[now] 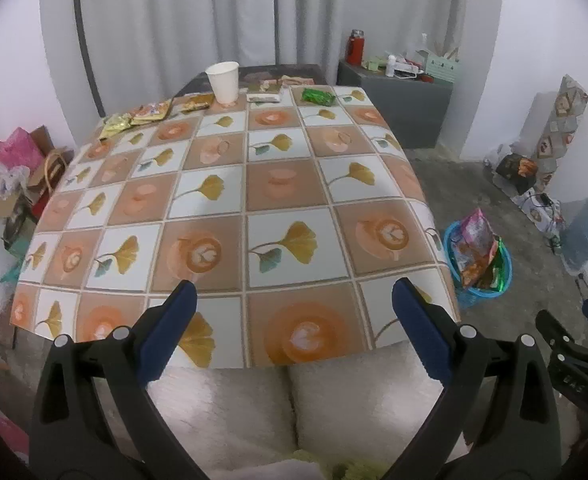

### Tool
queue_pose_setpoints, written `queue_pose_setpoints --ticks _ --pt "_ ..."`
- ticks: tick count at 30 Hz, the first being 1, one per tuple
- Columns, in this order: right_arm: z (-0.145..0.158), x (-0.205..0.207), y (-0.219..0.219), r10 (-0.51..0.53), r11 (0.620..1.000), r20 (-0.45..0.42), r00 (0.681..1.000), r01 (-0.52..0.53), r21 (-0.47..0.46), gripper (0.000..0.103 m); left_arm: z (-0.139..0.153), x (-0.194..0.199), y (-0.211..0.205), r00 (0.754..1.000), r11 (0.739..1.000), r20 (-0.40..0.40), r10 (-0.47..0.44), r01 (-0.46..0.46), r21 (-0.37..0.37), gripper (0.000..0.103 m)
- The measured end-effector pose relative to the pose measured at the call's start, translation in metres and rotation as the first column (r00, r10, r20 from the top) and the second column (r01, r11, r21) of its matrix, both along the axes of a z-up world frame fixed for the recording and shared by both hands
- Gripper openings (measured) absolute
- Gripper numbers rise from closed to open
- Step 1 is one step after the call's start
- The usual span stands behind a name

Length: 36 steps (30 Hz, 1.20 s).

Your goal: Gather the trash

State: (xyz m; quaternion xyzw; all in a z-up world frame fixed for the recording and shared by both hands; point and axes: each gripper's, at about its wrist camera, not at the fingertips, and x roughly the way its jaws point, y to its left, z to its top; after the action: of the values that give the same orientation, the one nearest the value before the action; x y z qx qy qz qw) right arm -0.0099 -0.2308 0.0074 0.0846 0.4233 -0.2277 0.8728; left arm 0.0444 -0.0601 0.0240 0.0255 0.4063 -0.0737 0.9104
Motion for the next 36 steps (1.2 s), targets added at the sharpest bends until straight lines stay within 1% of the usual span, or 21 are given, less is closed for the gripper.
queue_pose_setpoints --ticks 7,14,24,36 --pt "0.0019 -0.0004 -0.0023 -0.005 1.000 -0.002 1.000 0.005 -0.001 0.096 -0.0106 0.0051 0.0000 0.998 1.000 -0.055 -0.004 0.004 -0.008 0.094" --pt "0.0057 -0.0004 -0.0074 -0.019 1.000 -0.006 1.000 0.019 -0.006 0.096 -0.0079 0.0042 0.0023 0.999 1.000 -0.034 0.010 -0.010 0.002 0.094" --pt "0.0045 -0.0008 -0.0055 -0.021 1.000 -0.008 1.000 0.021 -0.008 0.096 -0.0086 0.0043 0.0075 0.999 1.000 -0.029 0.028 -0.028 0.005 0.094" --pt "0.0043 -0.0011 -0.0047 -0.021 1.000 -0.007 1.000 0.021 -0.008 0.096 -0.0087 0.0037 0.0082 0.999 1.000 -0.030 0.028 -0.028 0.005 0.094"
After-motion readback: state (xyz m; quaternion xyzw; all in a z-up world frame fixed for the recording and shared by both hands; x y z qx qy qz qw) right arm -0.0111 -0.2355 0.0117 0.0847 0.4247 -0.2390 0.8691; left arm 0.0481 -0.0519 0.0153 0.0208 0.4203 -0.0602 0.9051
